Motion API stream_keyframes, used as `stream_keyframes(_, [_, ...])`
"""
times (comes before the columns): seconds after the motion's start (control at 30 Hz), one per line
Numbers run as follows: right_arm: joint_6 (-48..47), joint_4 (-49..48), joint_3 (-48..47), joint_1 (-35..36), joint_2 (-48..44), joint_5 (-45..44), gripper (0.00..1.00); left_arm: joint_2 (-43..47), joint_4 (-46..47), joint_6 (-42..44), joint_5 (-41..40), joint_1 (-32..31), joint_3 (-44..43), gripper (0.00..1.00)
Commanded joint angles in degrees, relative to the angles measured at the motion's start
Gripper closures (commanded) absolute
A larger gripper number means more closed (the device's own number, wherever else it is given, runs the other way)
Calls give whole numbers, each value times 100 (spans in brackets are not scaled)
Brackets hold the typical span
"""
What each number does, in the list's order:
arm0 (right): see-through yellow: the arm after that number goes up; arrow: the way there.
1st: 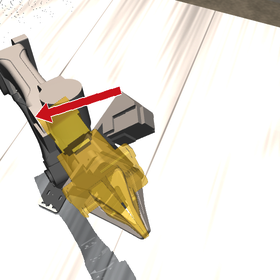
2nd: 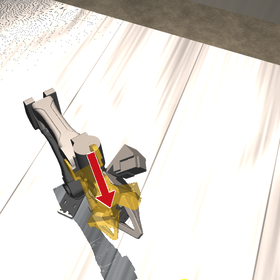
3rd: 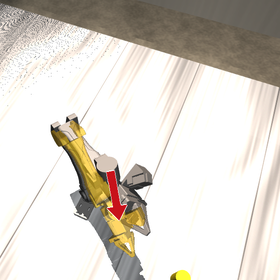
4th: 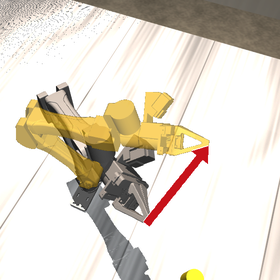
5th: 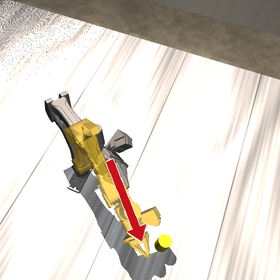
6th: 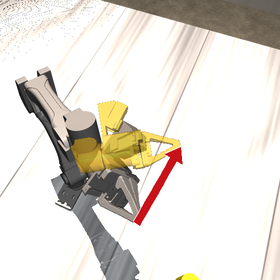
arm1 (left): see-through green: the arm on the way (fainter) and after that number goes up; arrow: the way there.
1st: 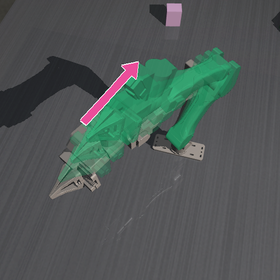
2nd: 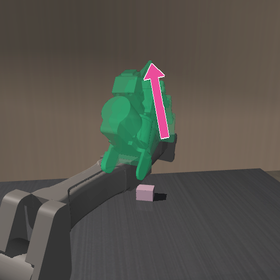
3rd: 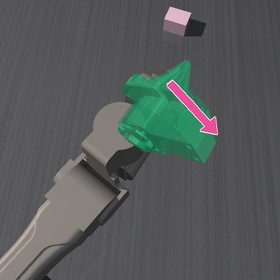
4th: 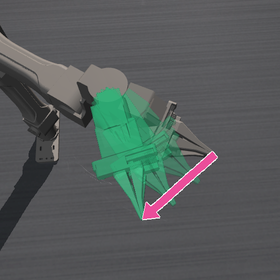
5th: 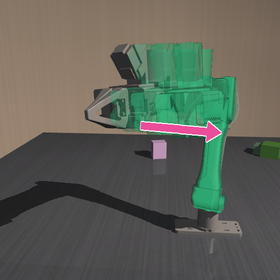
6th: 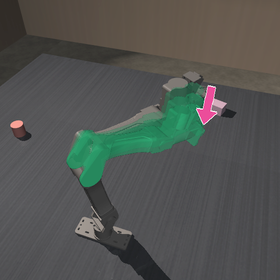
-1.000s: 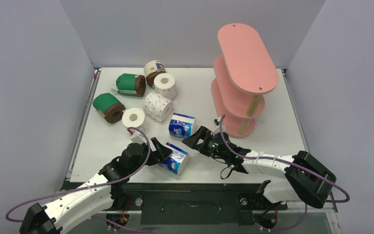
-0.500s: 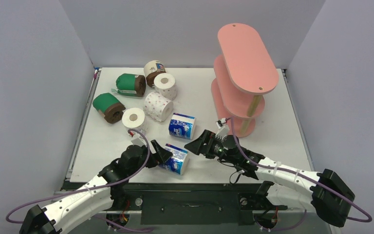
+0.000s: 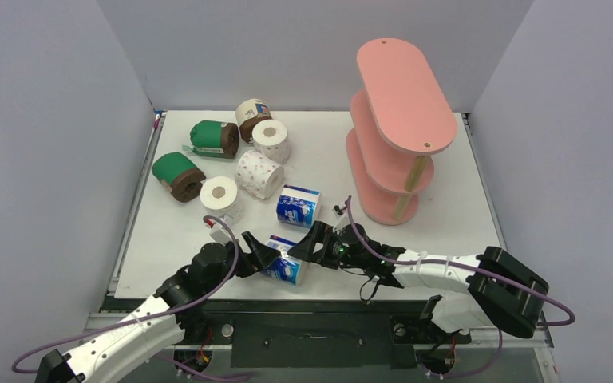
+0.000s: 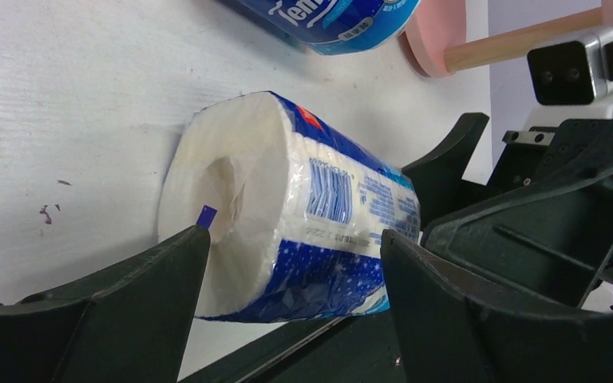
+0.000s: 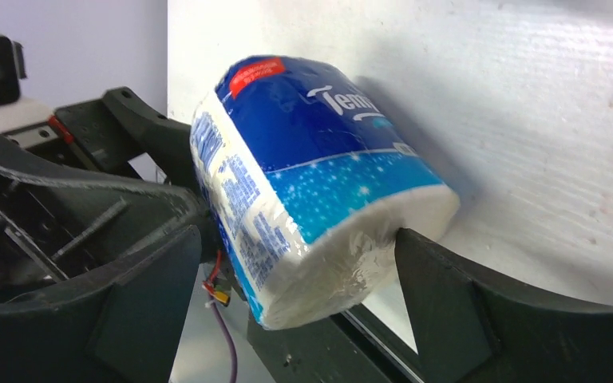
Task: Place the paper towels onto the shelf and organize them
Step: Adjust the paper towel at the center of the board.
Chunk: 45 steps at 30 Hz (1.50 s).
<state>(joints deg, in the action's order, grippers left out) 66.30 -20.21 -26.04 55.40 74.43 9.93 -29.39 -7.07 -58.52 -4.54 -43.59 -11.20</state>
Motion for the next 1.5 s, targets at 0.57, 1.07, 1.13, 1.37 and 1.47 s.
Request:
stream_keyframes(0.57, [150, -859, -330, -822, 417, 276, 16, -131, 444, -109, 191, -34, 42, 24])
stream_keyframes(1.07, [-612, -351, 232, -1294, -867, 595, 15, 850, 1075, -136, 449, 2, 653, 22])
stream_keyframes(1.13, [-628, -420, 305, -1297, -970, 621, 15, 773, 1293, -140, 621, 15, 706, 22])
stream_keyframes(1.37, [-741, -439, 483, -1299, -1347, 644, 15, 242, 2060, -143, 923, 100, 814, 24])
stream_keyframes(1.47, [-805, -323, 521, -1295, -1501, 628, 15, -29, 2328, -156, 1001, 133, 892, 27])
